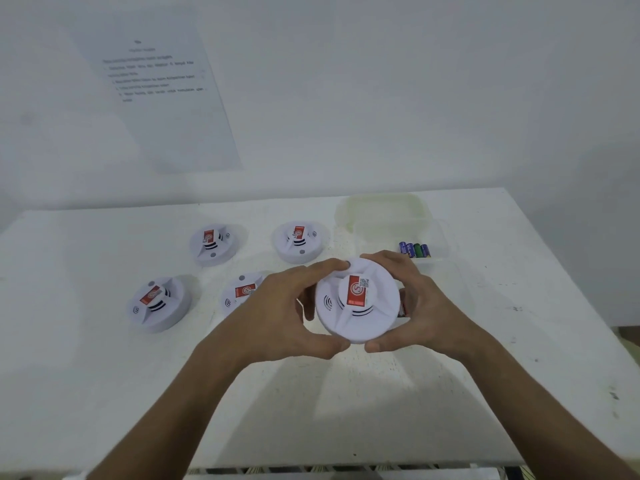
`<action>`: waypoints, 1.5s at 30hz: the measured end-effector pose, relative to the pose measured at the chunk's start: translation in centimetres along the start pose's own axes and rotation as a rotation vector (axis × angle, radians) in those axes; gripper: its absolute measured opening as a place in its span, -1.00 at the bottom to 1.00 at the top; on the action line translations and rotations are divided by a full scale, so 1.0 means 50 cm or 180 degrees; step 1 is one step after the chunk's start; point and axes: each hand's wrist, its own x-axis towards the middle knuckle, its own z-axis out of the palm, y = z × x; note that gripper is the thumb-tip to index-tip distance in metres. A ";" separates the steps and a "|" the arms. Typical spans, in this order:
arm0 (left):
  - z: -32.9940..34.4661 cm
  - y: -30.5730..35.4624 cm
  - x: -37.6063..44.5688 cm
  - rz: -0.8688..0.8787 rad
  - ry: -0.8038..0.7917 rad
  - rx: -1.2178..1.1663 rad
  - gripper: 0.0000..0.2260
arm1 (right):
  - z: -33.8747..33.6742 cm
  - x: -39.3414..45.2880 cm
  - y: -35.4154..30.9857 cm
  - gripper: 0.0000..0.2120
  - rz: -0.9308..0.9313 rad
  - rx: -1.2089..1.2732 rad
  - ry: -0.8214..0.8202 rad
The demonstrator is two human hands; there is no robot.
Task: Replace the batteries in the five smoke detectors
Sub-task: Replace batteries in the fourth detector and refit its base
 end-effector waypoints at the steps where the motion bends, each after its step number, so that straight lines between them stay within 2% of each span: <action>1: -0.004 -0.002 -0.001 -0.0002 -0.0009 0.0001 -0.27 | 0.003 0.003 -0.002 -0.03 -0.0011 -0.0018 -0.0028; 24: -0.128 -0.088 -0.075 0.0115 -0.0063 -0.0180 -0.39 | 0.143 0.093 -0.056 -0.01 0.0035 -0.0200 -0.0268; 34: -0.196 -0.121 -0.119 0.0314 -0.0036 -0.0074 -0.45 | 0.229 0.123 -0.068 -0.04 -0.0078 -0.0189 -0.0146; 40: -0.219 -0.146 -0.137 0.0330 -0.0041 -0.0149 -0.39 | 0.264 0.134 -0.080 -0.03 -0.0008 -0.0237 -0.0077; 45: -0.230 -0.176 -0.151 0.0065 0.0099 -0.0039 -0.14 | 0.283 0.148 -0.092 0.01 0.0050 -0.0288 -0.0002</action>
